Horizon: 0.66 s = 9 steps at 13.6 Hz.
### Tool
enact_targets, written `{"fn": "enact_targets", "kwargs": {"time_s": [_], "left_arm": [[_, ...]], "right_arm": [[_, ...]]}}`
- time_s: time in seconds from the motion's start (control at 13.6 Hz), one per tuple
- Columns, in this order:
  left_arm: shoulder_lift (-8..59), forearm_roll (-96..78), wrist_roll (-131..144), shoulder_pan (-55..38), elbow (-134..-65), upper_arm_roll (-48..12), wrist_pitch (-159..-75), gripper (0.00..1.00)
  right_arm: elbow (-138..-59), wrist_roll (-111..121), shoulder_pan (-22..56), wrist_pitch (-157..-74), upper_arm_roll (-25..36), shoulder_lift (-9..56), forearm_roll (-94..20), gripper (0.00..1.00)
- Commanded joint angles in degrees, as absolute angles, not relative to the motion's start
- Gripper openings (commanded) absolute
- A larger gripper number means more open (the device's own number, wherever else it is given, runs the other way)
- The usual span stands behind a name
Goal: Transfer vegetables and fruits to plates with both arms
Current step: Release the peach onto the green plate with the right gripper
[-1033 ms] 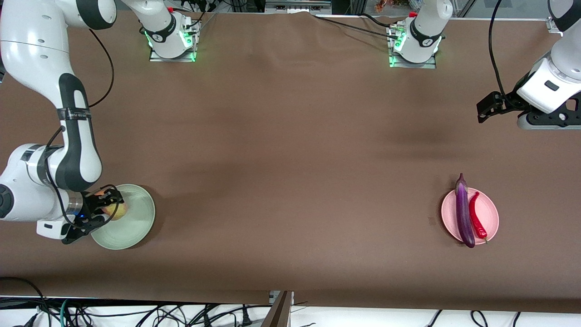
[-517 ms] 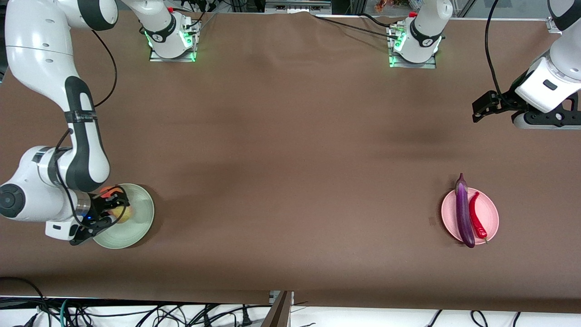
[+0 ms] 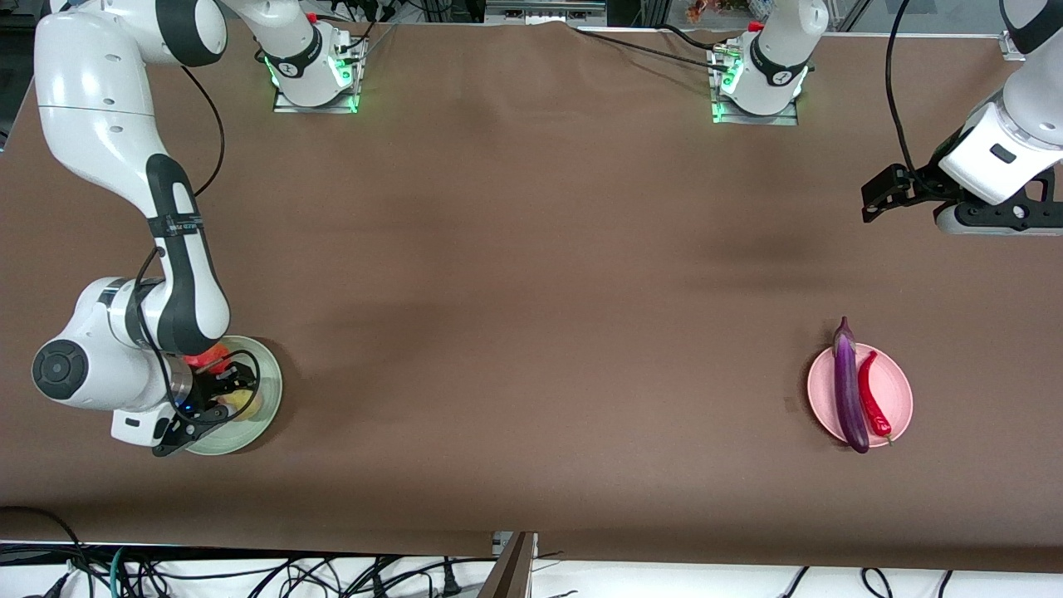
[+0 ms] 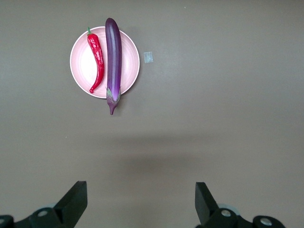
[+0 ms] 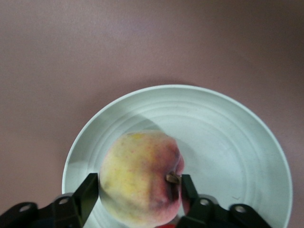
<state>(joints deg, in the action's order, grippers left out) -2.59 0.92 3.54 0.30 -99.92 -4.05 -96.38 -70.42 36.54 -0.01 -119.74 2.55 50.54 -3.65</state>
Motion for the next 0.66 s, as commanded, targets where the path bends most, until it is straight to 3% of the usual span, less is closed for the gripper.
{"fn": "enact_targets", "kwargs": {"time_s": [0.0,0.37,0.59], "left_arm": [[-2.2,-0.35,2.64,-0.18,-98.44,-3.69,-95.01,1.0],[-2.2,0.26,2.64,-0.26,-98.26,-3.78,-95.01,1.0],[-2.29,0.53,2.81,-0.26,-97.22,-4.75,-92.91,1.0]], "right_arm": [[-69.53,36.39,-0.26,-117.35,2.2,47.65,-4.65,1.0],[-59.78,28.77,0.26,-94.79,2.37,43.61,-6.59,1.0],[-59.76,19.89,1.57,-87.82,2.2,37.9,-5.9,1.0]]}}
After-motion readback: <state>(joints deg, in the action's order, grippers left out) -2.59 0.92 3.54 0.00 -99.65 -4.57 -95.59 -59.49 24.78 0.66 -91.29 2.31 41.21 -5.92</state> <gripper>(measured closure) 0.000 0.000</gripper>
